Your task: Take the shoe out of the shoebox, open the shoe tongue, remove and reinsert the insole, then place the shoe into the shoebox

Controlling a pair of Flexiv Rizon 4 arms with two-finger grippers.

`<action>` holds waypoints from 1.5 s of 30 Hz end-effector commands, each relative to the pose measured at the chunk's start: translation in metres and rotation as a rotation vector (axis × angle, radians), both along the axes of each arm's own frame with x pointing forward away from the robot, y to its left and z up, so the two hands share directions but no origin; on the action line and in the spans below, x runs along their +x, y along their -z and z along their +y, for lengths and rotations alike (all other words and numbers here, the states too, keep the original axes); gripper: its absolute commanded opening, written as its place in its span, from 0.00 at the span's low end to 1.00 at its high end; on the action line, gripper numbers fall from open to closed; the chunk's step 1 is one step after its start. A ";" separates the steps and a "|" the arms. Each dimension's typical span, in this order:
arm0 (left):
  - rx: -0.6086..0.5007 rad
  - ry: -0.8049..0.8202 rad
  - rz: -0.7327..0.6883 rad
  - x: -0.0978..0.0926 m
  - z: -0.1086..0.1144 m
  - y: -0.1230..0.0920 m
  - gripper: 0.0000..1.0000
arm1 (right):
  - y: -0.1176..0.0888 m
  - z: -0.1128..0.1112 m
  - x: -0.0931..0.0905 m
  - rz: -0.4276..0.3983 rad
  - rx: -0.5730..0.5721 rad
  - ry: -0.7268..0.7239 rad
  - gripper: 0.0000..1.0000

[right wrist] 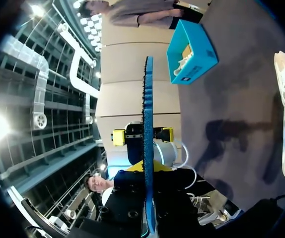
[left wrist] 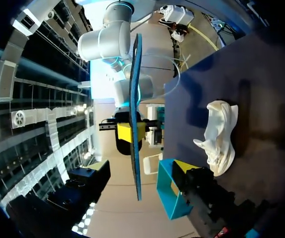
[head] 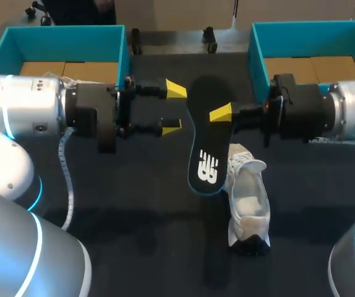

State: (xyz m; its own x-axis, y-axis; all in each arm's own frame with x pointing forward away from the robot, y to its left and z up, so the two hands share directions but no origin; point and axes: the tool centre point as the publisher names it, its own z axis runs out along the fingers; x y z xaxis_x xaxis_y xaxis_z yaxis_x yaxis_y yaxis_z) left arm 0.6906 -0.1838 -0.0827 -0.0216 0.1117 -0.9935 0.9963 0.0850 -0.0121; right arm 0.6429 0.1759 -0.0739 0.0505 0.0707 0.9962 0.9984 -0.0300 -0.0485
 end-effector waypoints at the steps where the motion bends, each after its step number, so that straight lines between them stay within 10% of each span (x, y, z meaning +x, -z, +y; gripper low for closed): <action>1: -0.039 0.003 -0.011 0.006 -0.016 0.003 0.56 | 0.003 0.013 0.000 -0.001 0.009 0.000 0.00; 45: -0.088 0.034 0.006 -0.011 -0.036 0.004 0.25 | 0.002 0.017 -0.002 -0.005 0.014 0.015 0.00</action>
